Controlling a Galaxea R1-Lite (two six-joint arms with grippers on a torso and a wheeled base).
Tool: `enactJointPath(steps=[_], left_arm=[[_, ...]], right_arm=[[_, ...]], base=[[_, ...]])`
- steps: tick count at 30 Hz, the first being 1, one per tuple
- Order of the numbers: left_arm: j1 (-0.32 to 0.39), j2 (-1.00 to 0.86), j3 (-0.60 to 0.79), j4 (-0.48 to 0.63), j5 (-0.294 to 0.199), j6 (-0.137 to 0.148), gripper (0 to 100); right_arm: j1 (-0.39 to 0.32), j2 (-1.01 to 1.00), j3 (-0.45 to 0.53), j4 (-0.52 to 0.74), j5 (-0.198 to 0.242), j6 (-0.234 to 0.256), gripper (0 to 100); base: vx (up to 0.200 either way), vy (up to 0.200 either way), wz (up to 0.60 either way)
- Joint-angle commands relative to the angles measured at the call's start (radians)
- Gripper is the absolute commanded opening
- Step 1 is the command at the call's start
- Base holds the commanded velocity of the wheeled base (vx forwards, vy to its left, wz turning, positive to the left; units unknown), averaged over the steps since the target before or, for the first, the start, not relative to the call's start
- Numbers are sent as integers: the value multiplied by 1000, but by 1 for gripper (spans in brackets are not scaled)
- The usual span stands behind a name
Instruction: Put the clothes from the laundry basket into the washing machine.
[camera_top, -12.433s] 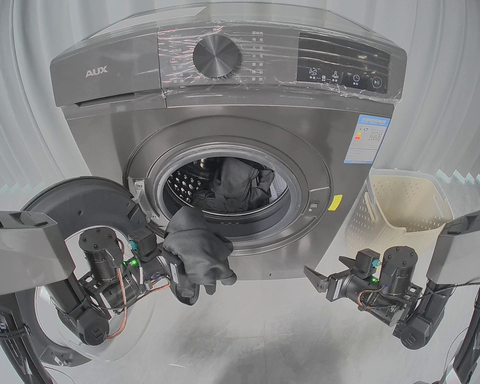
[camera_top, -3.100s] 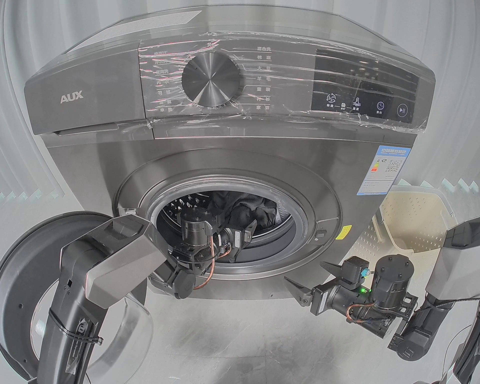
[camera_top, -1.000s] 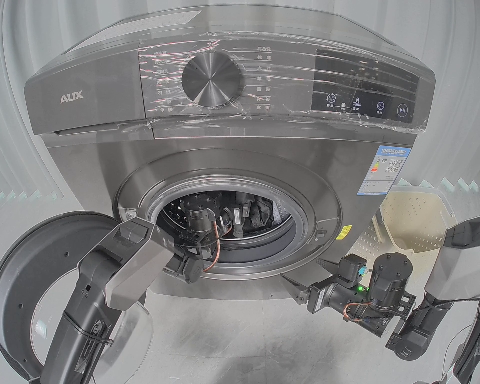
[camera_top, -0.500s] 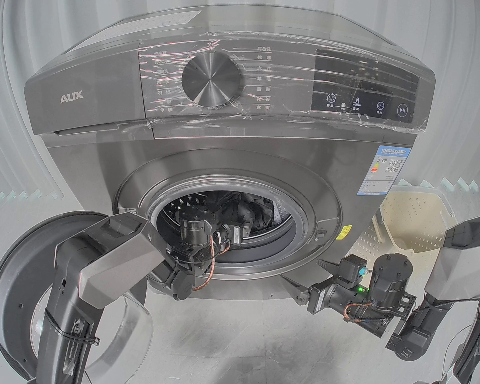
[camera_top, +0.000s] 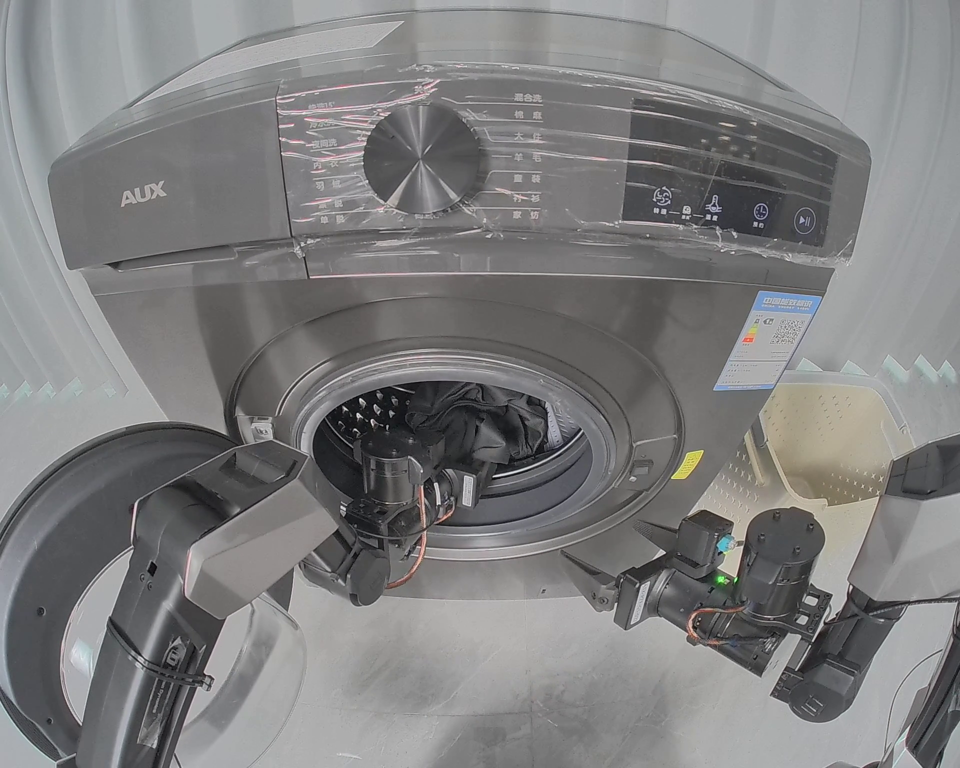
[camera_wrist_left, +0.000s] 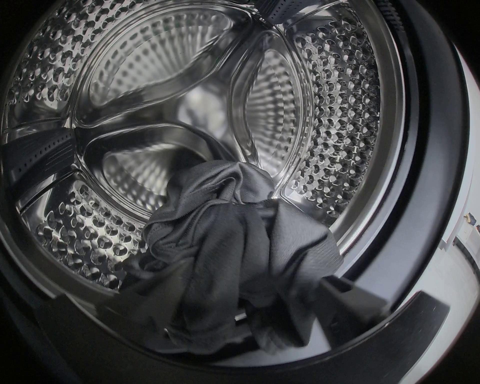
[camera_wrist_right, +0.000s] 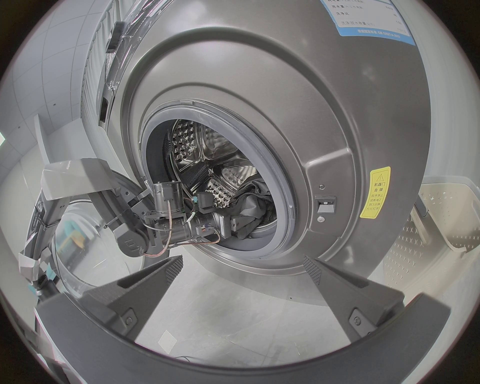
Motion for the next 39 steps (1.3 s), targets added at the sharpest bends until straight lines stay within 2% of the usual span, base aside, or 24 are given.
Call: enactJointPath(steps=[1, 14, 31, 32, 39], left_arm=[[24, 77, -142, 15, 10, 7, 0], [48, 211, -509, 38, 65, -18, 0], [48, 228, -506, 74, 65, -16, 0], [48, 228, -506, 74, 65, -16, 100], [25, 171, -420, 71, 65, -24, 100]], right_arm=[[0, 3, 0, -1, 0, 0, 100], [0, 5, -1, -1, 0, 0, 100], [0, 5, -4, -1, 0, 0, 100], [0, 5, -4, -1, 0, 0, 100], [0, 3, -4, -1, 0, 0, 100]], base=[[0, 0, 0], [0, 0, 0], [0, 0, 0], [0, 0, 0], [0, 0, 0]])
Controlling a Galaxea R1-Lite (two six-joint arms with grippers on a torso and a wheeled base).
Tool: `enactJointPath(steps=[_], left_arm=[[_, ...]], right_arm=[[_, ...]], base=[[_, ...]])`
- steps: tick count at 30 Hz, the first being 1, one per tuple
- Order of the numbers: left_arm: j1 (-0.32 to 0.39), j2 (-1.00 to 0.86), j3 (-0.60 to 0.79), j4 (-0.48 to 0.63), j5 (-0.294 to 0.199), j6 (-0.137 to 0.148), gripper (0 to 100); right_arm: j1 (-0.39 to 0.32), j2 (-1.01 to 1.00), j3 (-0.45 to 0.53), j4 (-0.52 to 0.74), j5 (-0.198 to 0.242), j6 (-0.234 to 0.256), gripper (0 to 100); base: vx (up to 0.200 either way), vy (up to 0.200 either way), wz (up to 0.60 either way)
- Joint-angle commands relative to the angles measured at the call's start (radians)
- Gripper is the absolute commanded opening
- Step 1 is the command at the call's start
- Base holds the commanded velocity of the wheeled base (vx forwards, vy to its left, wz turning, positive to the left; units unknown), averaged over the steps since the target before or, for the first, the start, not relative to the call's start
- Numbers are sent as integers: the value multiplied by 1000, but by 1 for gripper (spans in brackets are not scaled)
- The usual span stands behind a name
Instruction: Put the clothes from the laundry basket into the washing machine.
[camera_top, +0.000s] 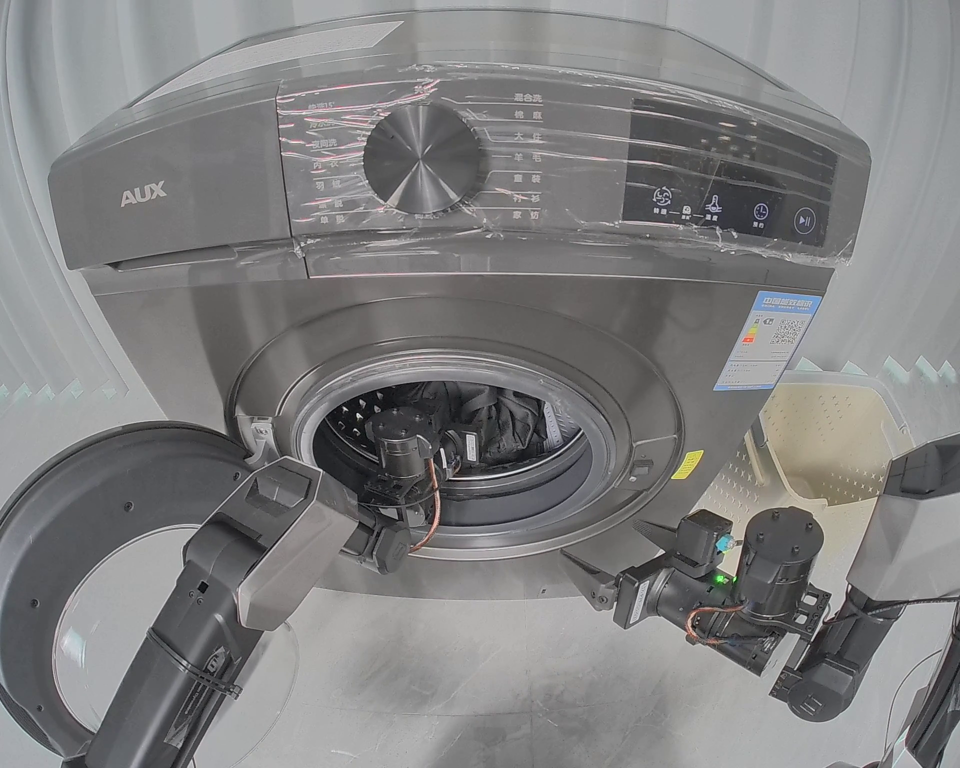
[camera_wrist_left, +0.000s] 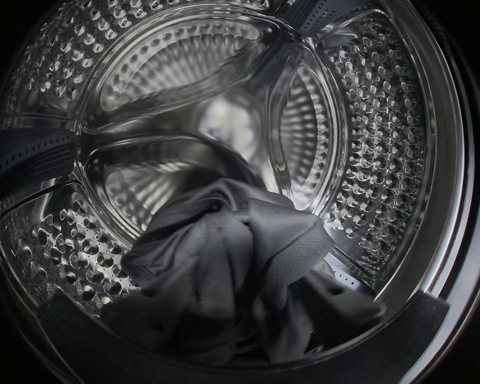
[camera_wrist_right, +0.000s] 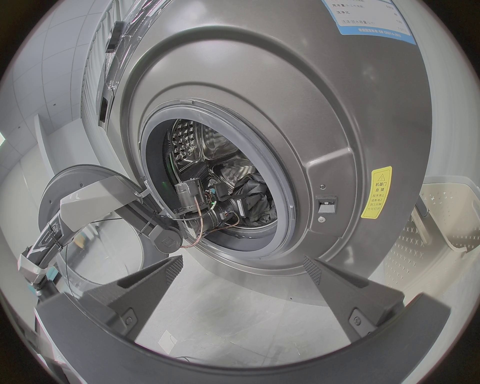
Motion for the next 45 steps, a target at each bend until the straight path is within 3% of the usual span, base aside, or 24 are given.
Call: enactJointPath(steps=[1, 23, 35, 39, 43, 45], left_arm=[[-21, -77, 111, 0, 1, -2, 100], [-82, -406, 637, -45, -19, 9, 100], [-173, -455, 813, -183, -21, -8, 100], [-208, -525, 942, -226, -19, -49, 100], [-214, -576, 1019, -256, -18, -58, 100], [-214, -645, 1135, -286, -16, -60, 100]], right_arm=[[1, 1, 0, 0, -1, 0, 100], [1, 0, 2, 0, 1, 0, 100], [0, -2, 9, 0, -1, 2, 100], [0, 0, 14, 0, -1, 3, 100], [0, 0, 15, 0, -1, 3, 100], [0, -5, 17, 0, -1, 3, 100]], base=[[0, 0, 0], [0, 0, 0], [0, 0, 0], [0, 0, 0], [0, 0, 0], [0, 0, 0]])
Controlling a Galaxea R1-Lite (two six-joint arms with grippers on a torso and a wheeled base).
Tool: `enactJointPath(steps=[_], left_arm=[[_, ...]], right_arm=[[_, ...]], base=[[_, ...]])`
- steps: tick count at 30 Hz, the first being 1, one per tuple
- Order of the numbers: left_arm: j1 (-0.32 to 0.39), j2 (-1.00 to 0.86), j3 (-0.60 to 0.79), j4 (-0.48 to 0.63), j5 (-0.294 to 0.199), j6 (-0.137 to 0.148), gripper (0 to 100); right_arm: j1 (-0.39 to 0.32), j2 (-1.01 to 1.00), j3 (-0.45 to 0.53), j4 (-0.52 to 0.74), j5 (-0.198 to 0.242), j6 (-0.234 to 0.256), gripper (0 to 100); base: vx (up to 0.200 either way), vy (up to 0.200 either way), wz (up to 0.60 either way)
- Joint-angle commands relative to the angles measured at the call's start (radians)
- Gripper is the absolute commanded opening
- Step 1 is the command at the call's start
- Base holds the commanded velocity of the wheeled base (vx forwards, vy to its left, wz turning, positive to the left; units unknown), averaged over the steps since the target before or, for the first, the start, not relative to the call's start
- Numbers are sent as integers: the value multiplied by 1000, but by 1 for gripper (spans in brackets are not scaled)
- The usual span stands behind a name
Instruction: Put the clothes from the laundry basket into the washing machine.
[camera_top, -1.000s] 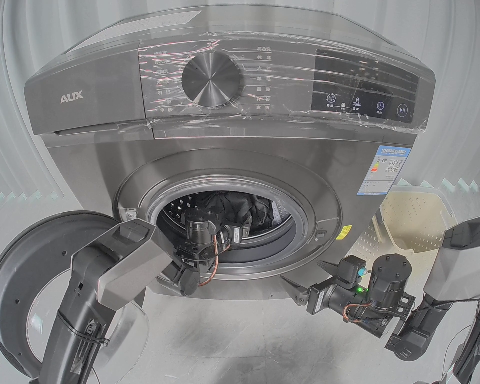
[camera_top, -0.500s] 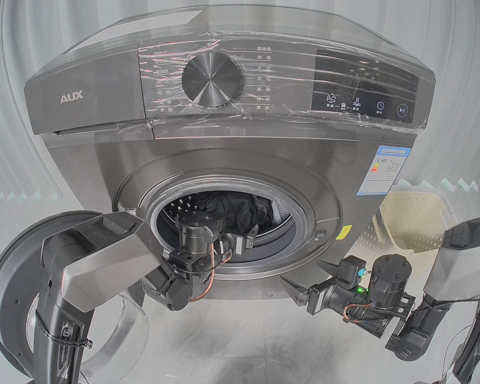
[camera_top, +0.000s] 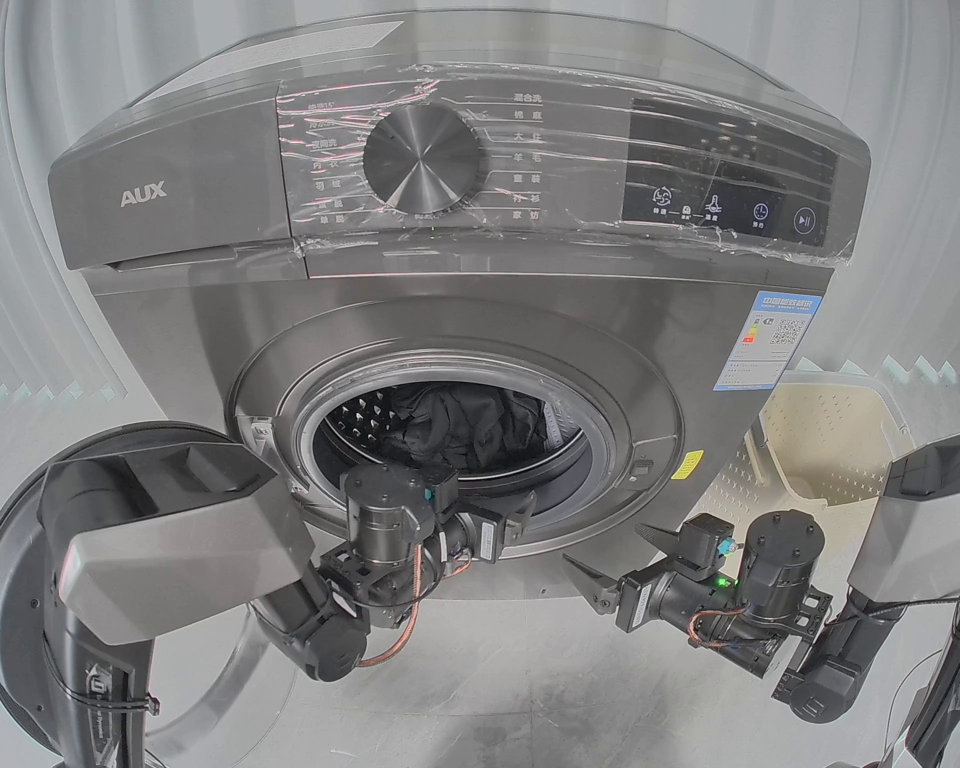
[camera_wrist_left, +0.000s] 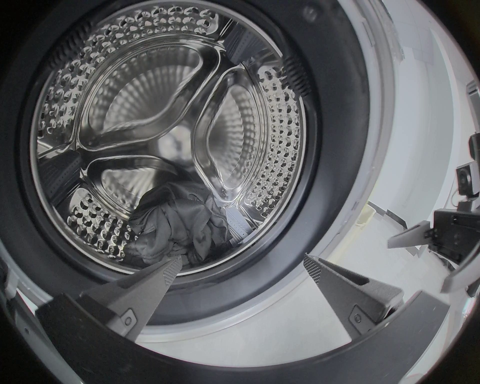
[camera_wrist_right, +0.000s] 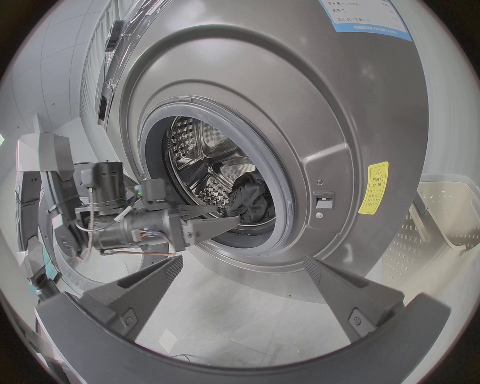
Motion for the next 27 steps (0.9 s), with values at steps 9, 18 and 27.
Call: enactJointPath(steps=[9, 18, 27], left_arm=[[-54, -350, 442, -180, 9, -65, 100], [-103, -506, 675, -238, 17, -68, 100], [-66, -577, 761, -238, 18, -70, 100]], right_arm=[[-4, -101, 63, 1, -28, 3, 100], [-7, -238, 184, 4, -29, 6, 100], [-39, -333, 257, 4, -28, -4, 100]], base=[[0, 0, 0], [0, 0, 0], [0, 0, 0]])
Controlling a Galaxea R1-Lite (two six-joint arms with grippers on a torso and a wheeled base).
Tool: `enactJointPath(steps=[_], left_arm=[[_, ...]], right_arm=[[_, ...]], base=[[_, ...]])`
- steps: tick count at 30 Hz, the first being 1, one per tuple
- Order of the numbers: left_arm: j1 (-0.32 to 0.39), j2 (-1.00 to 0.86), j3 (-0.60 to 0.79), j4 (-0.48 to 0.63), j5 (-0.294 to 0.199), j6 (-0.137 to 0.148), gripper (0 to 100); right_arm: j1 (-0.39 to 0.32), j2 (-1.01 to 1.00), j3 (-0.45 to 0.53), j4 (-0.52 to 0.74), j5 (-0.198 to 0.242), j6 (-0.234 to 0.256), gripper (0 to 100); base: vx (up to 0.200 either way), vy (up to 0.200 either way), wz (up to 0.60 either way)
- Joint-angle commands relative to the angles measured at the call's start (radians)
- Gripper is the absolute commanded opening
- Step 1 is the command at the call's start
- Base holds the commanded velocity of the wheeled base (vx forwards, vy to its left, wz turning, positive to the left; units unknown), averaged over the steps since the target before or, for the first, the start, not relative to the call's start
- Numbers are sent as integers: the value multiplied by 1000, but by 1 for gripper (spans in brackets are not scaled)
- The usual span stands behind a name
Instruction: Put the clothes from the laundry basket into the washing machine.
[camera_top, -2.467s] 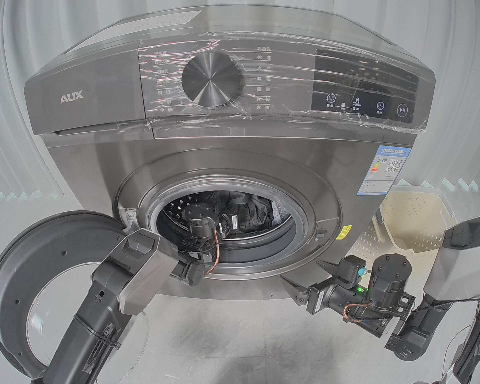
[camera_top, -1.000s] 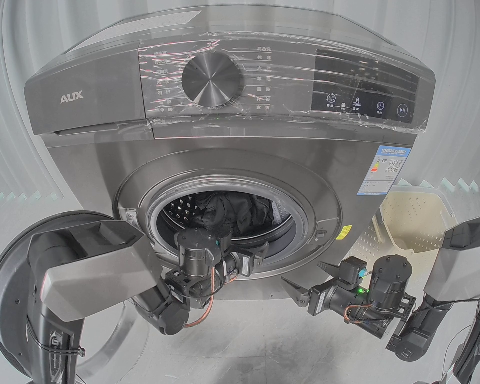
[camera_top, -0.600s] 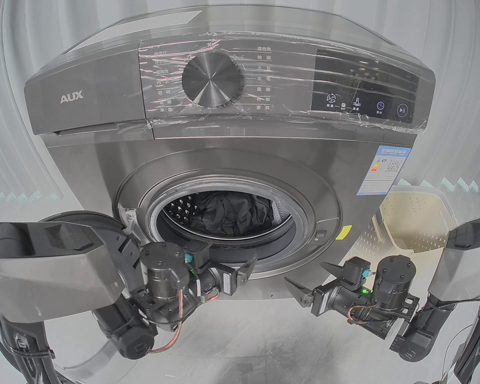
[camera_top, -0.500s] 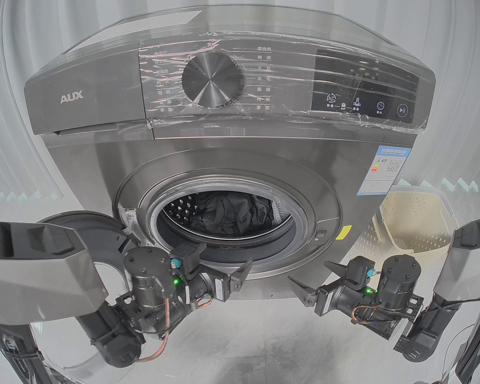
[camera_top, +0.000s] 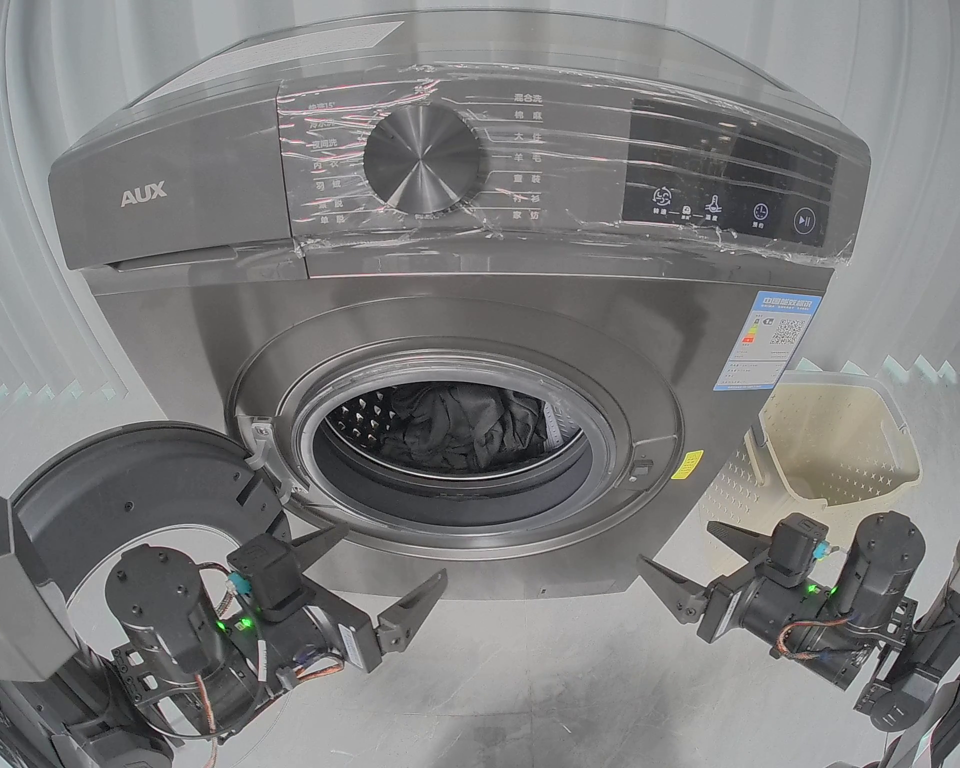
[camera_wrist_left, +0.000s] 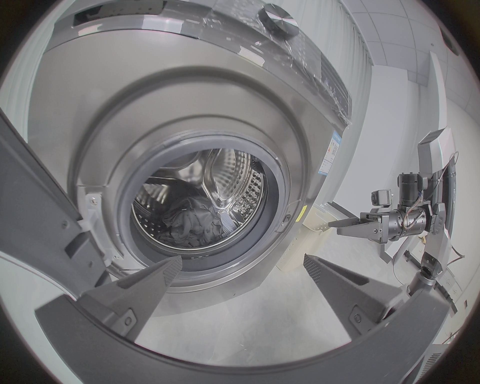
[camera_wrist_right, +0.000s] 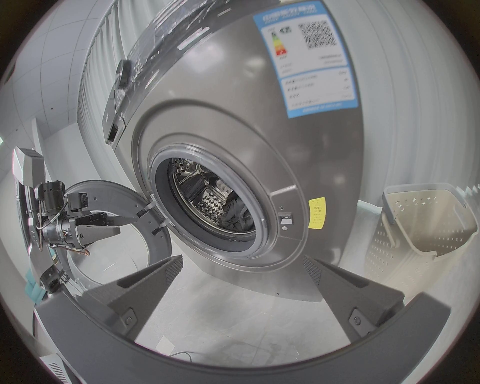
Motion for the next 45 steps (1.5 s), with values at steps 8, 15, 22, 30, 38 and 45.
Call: enactJointPath(steps=[8, 15, 22, 30, 38, 45], left_arm=[[39, -114, 51, -1, 7, 22, 100], [85, -217, 60, 3, 13, 75, 100], [128, -275, 103, 4, 1, 95, 100], [131, -322, 126, 3, 2, 95, 100], [239, -506, 129, 138, -68, 95, 100], [345, -764, 131, 431, -124, 81, 100]], right_arm=[[-23, -158, 90, 3, -47, -13, 100], [-39, -269, 90, 55, -50, -44, 100], [-46, -440, 90, 259, -50, -81, 100], [-112, -516, 90, 371, -62, -81, 100], [-145, -783, 90, 641, -58, -91, 100], [-319, -1218, 90, 1098, -52, -99, 100]], base=[[-200, 0, 0], [-200, 0, 0], [-171, 0, 0], [-75, 0, 0], [-75, 0, 0], [0, 0, 0]])
